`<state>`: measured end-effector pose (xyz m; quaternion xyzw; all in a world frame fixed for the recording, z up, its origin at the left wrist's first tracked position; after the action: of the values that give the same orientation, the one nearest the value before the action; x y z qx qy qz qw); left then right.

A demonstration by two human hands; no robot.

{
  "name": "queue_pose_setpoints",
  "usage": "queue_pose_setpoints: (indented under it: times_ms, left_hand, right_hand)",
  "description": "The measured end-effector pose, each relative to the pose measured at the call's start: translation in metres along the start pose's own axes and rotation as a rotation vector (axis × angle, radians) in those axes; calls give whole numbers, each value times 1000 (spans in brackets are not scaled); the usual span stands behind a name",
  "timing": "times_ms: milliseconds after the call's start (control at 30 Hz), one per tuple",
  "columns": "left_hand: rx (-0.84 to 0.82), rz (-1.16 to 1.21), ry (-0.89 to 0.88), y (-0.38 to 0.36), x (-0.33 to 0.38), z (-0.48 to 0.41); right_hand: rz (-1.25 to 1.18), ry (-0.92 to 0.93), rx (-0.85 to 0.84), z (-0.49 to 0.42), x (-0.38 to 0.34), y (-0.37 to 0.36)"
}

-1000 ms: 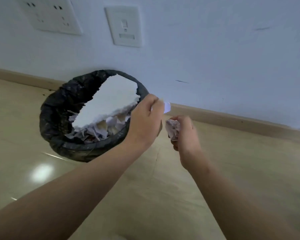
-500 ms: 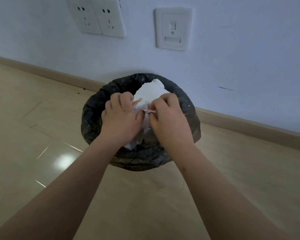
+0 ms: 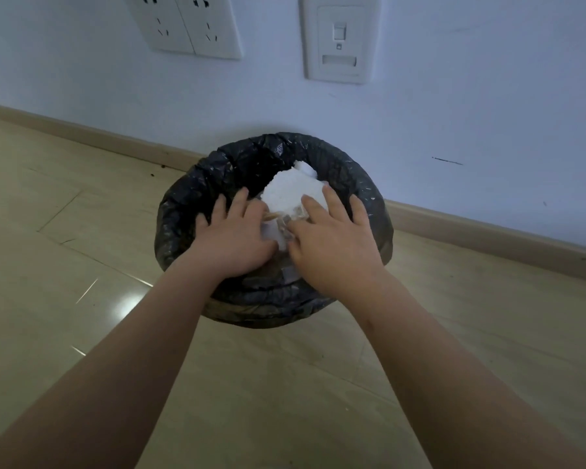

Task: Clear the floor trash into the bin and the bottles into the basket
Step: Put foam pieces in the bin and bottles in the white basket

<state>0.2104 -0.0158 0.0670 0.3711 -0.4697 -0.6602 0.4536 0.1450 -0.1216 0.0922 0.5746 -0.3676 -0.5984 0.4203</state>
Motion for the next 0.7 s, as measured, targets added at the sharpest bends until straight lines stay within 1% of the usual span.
queue_pose_setpoints:
  times_ms: [100, 167, 267, 367, 433, 533, 567, 633, 700]
  left_hand:
    - [141, 101, 9, 15, 8, 7]
    - [229, 167, -3, 20, 14, 15]
    - [408, 270, -20, 34, 21, 30]
    - [611, 224, -6, 49, 28, 46]
    - [702, 184, 11, 52, 39, 55]
    - [839, 80, -31, 52, 72, 68]
    - [857, 47, -62, 51, 87, 73]
    - [841, 70, -142, 53, 115, 80]
    - [746, 169, -220, 55, 140, 88]
  right_hand:
    - [-122, 4, 98, 8, 11, 13]
    - [-194, 0, 134, 17, 17, 18]
    - [-339, -5, 230, 31, 29, 25]
    - [-462, -34, 406, 46, 48, 38]
    - [-521, -94, 463, 54, 66, 44]
    - [-573, -243, 447, 68, 97, 41]
    - [-596, -304, 430, 77, 106, 39]
    - [-635, -408, 385, 93, 119, 34]
    - [-655, -512, 297, 115, 124, 30]
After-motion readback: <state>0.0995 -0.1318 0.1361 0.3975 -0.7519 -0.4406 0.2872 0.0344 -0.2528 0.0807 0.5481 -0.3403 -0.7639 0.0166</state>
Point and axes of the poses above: each hand's wrist, its own z-axis away from the middle knuckle, its own y-axis out of the back of the hand, x = y × z, the point moved 7 cm from there along -z, towards the middle knuckle, and after that the axes turned 8 degrees about -z, right-handed, at the moved point
